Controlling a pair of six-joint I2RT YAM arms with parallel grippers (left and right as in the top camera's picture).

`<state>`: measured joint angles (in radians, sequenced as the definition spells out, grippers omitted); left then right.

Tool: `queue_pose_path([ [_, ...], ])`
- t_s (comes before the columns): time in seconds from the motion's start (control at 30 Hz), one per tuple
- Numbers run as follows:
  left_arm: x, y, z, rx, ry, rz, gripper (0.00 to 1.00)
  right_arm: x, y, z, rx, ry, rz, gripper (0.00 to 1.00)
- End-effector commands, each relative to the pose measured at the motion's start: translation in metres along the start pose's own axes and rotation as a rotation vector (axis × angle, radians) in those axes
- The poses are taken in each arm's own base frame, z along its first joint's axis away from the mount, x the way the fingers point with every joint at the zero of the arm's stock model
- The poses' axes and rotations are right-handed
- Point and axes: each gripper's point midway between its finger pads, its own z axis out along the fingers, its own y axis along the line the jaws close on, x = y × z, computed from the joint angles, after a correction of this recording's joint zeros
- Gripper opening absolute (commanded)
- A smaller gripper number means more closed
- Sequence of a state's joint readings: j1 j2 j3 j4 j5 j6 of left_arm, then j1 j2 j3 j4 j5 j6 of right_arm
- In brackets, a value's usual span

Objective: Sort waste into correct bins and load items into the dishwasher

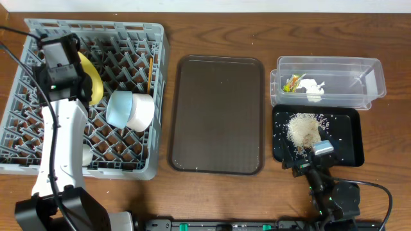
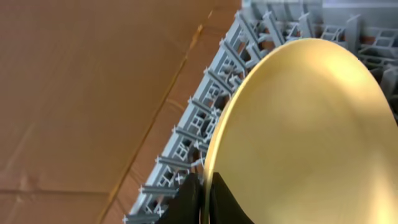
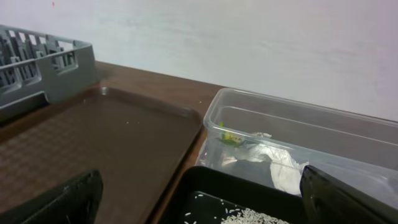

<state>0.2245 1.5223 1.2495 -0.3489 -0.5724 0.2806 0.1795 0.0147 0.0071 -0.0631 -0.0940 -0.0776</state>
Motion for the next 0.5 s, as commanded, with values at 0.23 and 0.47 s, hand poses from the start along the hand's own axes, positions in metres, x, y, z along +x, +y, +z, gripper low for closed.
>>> queue_pose_path([
  [0.23, -0.019, -0.025, -0.006, 0.133, -0.098, 0.175, 0.07, 0.000, -0.002, 0.000, 0.005, -0.001, -0.009, 0.99],
  [0.47, -0.016, -0.036, -0.008, 0.188, -0.104, 0.263, 0.07, 0.000, -0.002, 0.000, 0.005, -0.001, -0.009, 0.99],
])
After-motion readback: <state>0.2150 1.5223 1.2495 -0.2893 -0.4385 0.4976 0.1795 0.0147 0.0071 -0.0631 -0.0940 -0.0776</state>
